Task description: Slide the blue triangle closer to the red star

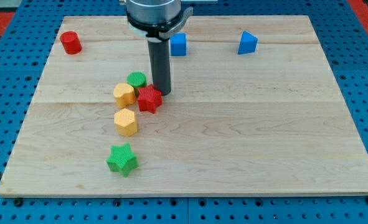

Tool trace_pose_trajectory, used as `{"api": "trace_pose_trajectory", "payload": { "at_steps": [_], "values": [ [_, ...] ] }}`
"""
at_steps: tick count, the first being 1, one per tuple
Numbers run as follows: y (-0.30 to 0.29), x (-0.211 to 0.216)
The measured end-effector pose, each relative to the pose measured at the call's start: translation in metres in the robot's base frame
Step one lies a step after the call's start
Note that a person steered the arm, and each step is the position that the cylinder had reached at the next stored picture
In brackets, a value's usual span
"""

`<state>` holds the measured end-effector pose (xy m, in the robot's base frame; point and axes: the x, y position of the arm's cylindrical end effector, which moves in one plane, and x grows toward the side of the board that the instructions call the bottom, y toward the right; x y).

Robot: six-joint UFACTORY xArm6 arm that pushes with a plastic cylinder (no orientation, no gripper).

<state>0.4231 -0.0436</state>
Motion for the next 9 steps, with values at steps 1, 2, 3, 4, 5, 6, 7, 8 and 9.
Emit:
{"api": "trace_pose_trajectory", "payload": {
  "at_steps": [1, 2, 3, 4, 5, 6, 7, 8, 9],
  "values": [
    [0.012, -0.007],
    [0.089, -0.027],
    [0.2, -0.038],
    [0.252, -0.125],
    [0.24, -0.158],
    [0.204, -0.151],
    [0.159, -0.127],
    [0.145, -0.153],
    [0.136, -0.14]
  ]
}}
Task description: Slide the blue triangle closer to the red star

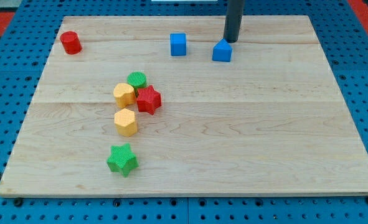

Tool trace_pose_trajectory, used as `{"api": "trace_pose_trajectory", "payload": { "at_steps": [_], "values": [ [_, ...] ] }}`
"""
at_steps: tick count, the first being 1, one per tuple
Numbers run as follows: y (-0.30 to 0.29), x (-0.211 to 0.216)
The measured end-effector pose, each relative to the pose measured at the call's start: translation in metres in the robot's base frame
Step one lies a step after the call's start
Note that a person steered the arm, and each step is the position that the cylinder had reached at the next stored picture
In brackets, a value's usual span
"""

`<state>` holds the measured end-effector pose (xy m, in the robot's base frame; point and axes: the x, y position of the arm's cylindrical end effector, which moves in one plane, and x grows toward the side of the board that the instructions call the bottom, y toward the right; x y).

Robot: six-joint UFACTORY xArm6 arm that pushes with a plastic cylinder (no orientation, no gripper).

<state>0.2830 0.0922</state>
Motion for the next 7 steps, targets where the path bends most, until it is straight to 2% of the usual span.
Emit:
{"api": "trace_pose_trajectory", "payload": {
  "at_steps": [1, 3, 4, 5, 7],
  "values": [
    [-0.016, 0.047],
    [-0.081, 0.091],
    [-0.104, 0.104],
    [-0.107, 0.092],
    [-0.115, 0.109]
  ]
}}
